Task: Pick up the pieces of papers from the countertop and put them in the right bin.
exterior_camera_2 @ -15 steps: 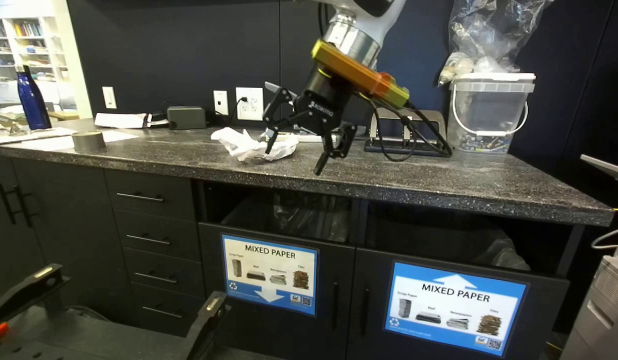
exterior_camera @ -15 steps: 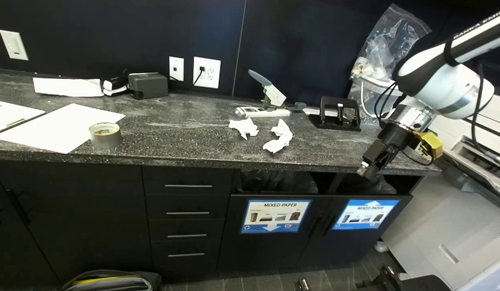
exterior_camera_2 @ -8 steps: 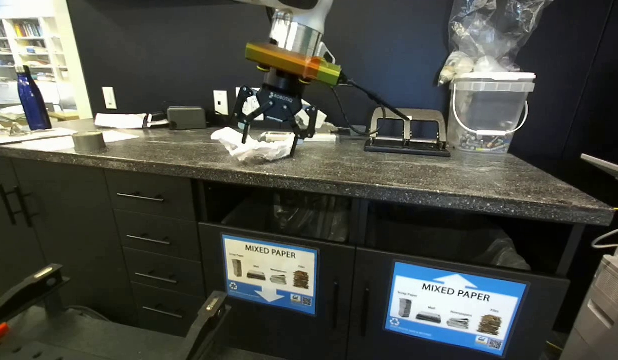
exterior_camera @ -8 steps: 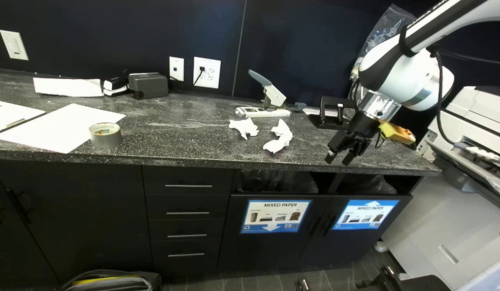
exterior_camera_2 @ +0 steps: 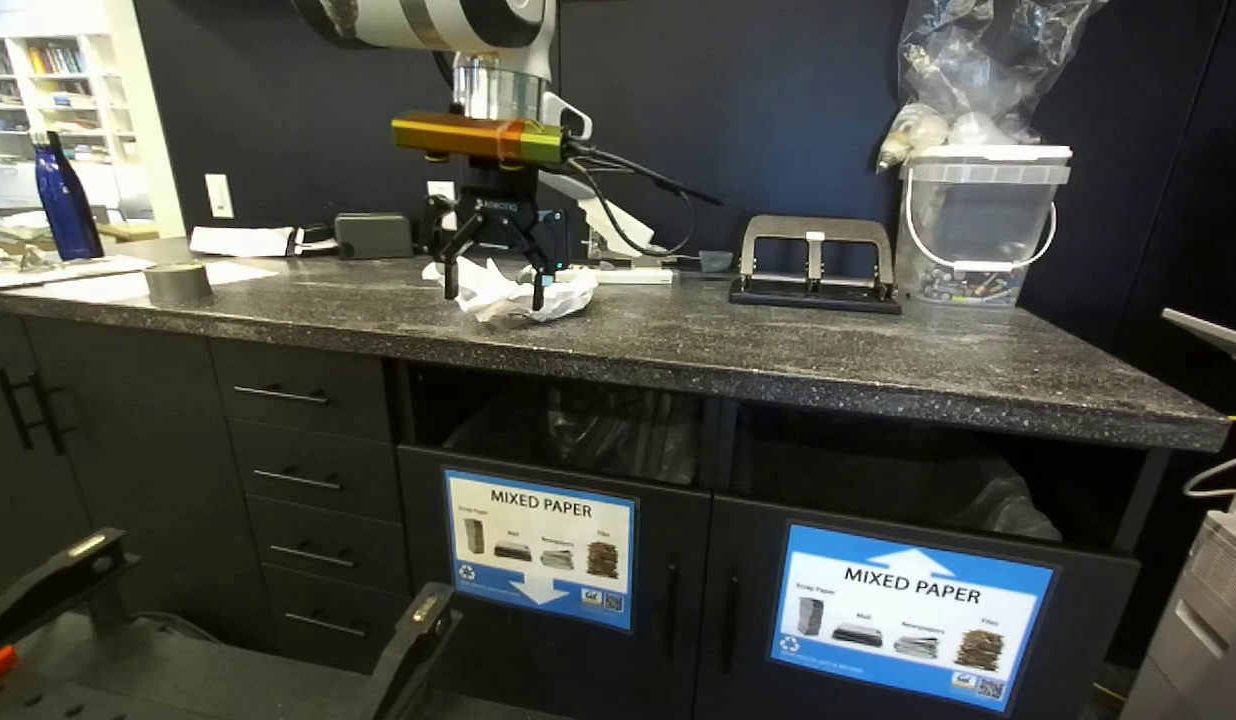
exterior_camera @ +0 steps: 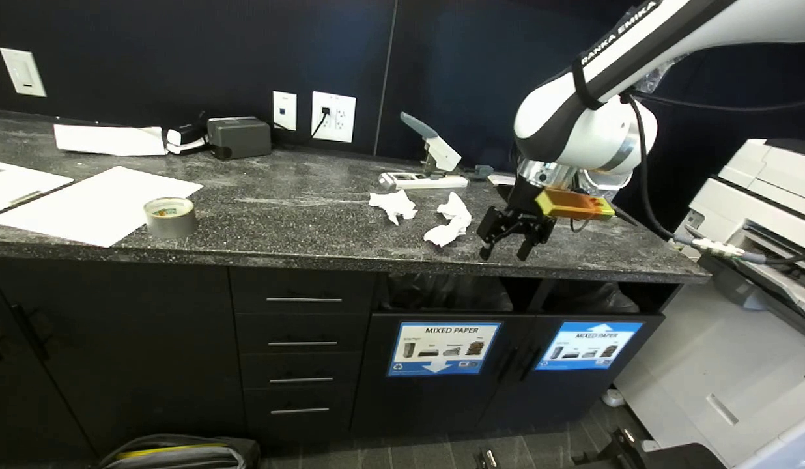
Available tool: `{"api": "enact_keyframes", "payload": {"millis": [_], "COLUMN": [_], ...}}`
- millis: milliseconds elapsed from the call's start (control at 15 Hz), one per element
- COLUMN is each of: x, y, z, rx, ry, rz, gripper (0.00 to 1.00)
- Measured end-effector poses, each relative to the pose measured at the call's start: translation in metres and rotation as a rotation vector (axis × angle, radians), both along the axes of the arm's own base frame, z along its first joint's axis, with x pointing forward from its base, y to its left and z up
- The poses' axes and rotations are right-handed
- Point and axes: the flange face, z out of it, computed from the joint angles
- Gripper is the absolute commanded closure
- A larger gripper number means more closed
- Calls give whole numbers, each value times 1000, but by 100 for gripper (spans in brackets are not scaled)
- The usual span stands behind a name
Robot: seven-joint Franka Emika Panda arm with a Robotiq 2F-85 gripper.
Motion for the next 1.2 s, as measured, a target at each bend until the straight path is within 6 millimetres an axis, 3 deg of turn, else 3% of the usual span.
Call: {"api": "enact_keyframes", "payload": {"millis": [267, 600, 1200], "x": [37, 79, 117], "y": [19, 14, 23], "z": [4, 10, -24], "rx": [-2, 74, 154], "ry": [-34, -79, -157], "rz": [-46, -149, -278], "gripper": [0, 0, 0]}}
